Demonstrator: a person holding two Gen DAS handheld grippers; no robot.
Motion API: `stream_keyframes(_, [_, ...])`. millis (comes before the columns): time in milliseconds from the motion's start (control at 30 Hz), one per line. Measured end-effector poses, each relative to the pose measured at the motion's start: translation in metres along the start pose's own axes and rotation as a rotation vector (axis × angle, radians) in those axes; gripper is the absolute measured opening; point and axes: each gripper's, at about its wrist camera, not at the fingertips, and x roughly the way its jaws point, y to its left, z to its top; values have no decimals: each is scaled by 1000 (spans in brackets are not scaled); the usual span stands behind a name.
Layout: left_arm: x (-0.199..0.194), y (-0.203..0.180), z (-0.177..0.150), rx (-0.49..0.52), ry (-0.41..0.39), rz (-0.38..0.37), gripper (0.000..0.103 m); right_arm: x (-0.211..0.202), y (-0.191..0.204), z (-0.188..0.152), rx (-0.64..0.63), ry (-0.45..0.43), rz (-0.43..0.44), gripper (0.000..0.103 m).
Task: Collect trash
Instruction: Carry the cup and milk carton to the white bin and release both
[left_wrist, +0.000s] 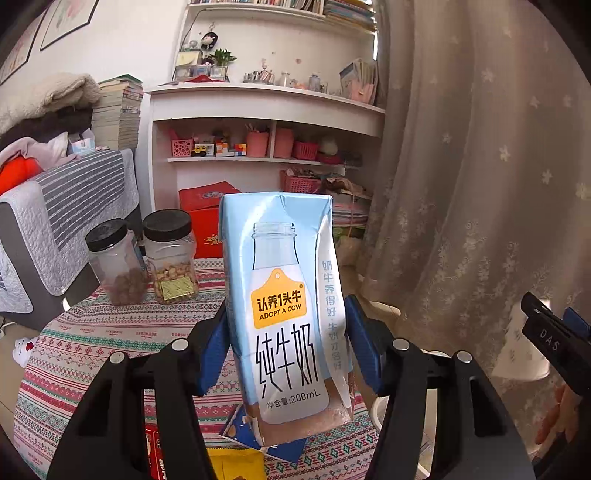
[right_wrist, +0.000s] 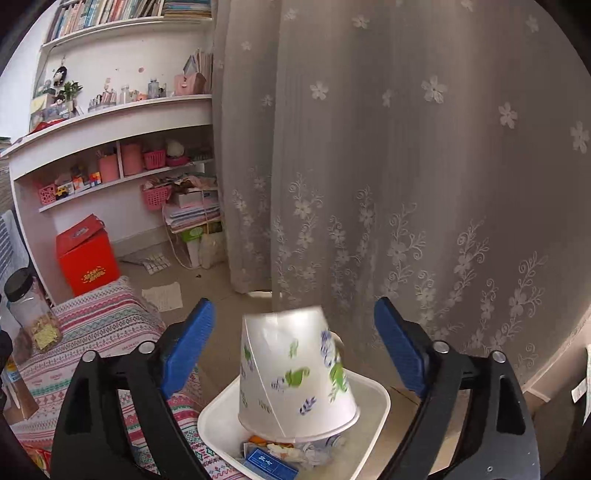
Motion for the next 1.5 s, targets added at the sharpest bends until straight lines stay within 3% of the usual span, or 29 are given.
stream_keyframes(167, [7,-28,-6,27,34,-51,58,2,-22,4,46,-1,-18,95])
stream_keyframes(533, [22,-107,-25,115,108,-190,58,13,-79,20,211,8,-63,96])
stream_keyframes(667, [34,-133,-28,101,161,-243,58,18,-105,25,290,17,-73,96])
stream_keyframes(967, [56,-186,-32,145,230,-311,60,28,-135,32,383,21,-96,96])
stream_keyframes(1067, [65,-194,-36,146,273,-314,77,32,-141,32,403,31,-96,96])
stream_keyframes(1233, [74,-187,-45,181,347,-289,80,33,-140,32,431,49,-68,96])
stream_keyframes(1500, [94,-128,-53,278,498,-114,83,35,-99,32,352,123,65,96])
